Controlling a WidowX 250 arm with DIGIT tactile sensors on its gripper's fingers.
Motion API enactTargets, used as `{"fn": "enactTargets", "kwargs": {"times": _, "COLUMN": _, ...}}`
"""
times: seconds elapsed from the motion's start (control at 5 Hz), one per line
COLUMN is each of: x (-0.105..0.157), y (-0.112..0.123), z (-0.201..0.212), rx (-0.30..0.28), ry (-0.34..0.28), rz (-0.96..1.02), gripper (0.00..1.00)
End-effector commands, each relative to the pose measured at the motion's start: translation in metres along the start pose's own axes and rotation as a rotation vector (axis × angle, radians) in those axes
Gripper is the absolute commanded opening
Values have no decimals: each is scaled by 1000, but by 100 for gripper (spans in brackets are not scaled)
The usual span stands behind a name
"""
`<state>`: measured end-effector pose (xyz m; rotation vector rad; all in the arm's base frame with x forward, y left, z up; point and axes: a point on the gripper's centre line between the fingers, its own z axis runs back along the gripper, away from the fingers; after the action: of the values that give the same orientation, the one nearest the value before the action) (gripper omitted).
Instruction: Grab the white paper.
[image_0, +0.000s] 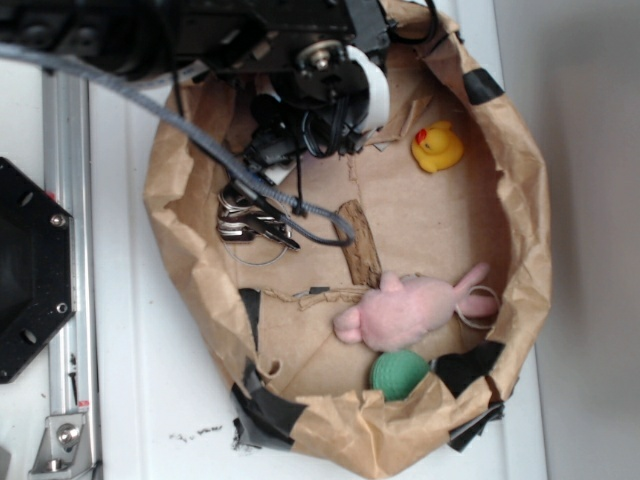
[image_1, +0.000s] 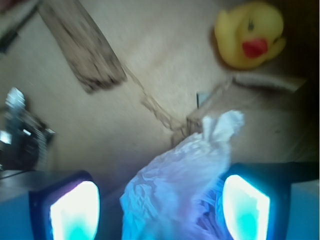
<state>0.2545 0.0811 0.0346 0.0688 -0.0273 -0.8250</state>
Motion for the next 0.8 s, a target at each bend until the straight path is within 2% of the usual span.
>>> {"fn": "enactTargets", "kwargs": {"times": 0.0, "x": -13, "y": 32, "z": 17, "rx": -9, "ry": -28, "rz": 7, "gripper": 100}}
{"fn": "enactTargets", "kwargs": {"times": 0.4, "x": -11, "y": 30, "z": 12, "rx": 27, "ry": 9, "rz": 30, "gripper": 100}}
{"fn": "enactTargets", "kwargs": {"times": 0.6, "x": -11, "y": 29, "z": 8, "rx": 26, "ry": 3, "rz": 56, "gripper": 0}}
